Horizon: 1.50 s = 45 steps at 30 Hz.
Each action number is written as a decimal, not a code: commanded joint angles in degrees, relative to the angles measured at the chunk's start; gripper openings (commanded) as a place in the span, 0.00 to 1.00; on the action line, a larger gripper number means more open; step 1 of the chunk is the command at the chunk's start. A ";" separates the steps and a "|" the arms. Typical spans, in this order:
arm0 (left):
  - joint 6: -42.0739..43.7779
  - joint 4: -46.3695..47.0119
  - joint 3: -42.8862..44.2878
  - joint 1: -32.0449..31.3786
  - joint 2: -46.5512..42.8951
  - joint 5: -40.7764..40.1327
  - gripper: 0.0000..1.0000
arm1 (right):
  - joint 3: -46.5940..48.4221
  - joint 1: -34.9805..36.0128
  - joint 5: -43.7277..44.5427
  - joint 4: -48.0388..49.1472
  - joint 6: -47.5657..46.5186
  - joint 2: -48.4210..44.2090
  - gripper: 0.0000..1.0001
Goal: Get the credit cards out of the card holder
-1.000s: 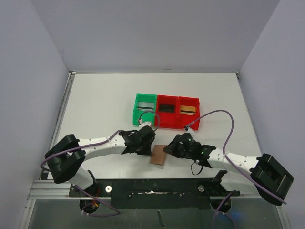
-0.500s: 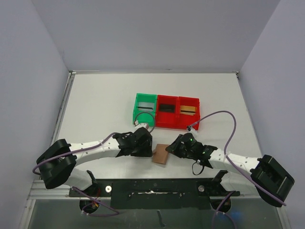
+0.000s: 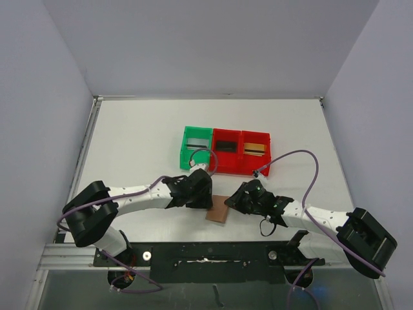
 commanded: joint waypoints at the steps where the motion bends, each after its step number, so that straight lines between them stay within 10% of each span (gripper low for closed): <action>1: 0.33 -3.92 2.85 0.13 0.79 -4.31 0.43 | 0.41 -0.47 0.36 1.18 -0.73 -0.89 0.15; 20: 1.66 2.54 2.44 0.39 1.96 0.80 0.00 | -0.22 -2.37 -2.90 2.91 -1.67 0.10 0.17; 32: 1.93 2.45 3.49 0.21 -7.68 2.38 0.00 | 3.33 -6.05 -4.54 -5.73 -5.27 -3.89 0.68; 45: 0.34 5.38 5.31 -1.86 -9.30 4.85 0.00 | 6.06 -6.22 4.18 -17.66 -3.44 -15.92 0.72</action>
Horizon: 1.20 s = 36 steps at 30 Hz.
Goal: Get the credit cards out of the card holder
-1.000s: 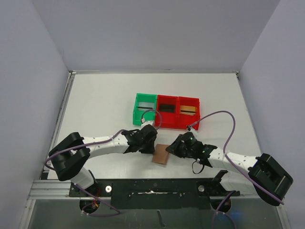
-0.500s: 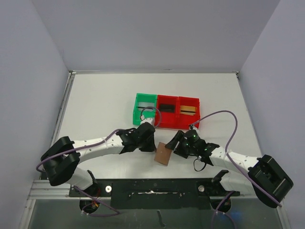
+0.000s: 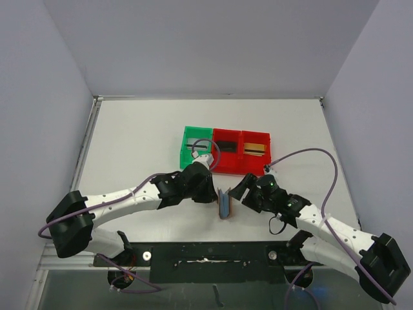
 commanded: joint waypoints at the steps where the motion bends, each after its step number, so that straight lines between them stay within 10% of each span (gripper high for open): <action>1: -1.00 5.23 2.04 -1.20 -1.01 1.65 0.00 | 2.81 -0.31 7.56 -5.54 0.83 -5.53 0.72; 14: -3.17 0.77 2.07 -2.60 -0.72 -4.13 0.00 | 2.13 -0.31 5.51 -7.15 -2.16 -10.46 0.56; 36: -9.60 -2.53 -15.37 3.87 -13.00 -5.13 0.00 | 1.80 -0.25 -6.85 6.41 -4.96 6.89 0.52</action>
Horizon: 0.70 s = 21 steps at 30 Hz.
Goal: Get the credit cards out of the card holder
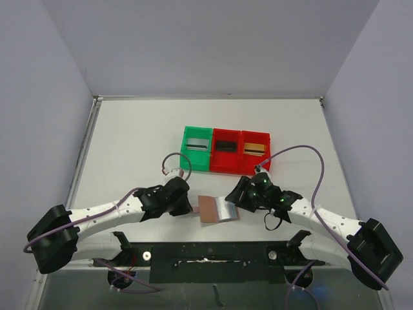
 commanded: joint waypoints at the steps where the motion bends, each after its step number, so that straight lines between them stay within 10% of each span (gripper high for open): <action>1: 1.84 3.06 1.33 1.70 -2.40 1.58 0.00 | 0.82 -0.19 -3.11 5.55 -1.75 1.84 0.51; 21: 3.12 8.03 -0.65 2.59 2.49 7.41 0.00 | 3.88 2.02 -11.71 16.96 -3.09 10.43 0.45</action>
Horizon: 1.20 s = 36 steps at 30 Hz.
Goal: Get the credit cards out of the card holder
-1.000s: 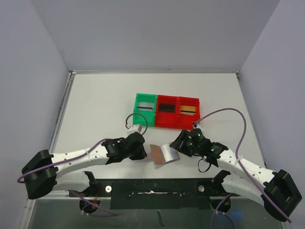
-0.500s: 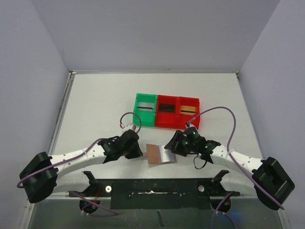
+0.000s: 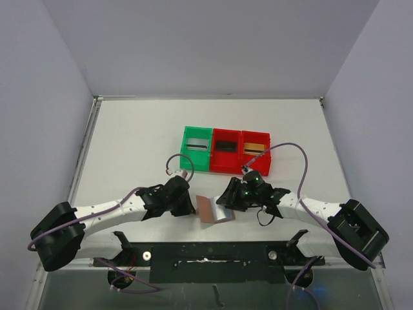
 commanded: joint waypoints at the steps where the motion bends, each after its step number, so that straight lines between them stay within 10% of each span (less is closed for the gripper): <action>1: 0.55 4.21 0.41 0.18 1.29 1.53 0.00 | 4.05 0.97 -2.54 4.62 -1.47 -1.21 0.45; 26: -5.44 3.00 -2.31 0.43 -1.09 -2.95 0.00 | 10.12 6.77 -5.65 12.91 1.68 16.84 0.64; 36: -7.54 13.14 -5.94 0.42 -6.00 -2.76 0.51 | -0.91 2.64 -6.60 28.04 9.59 15.51 0.51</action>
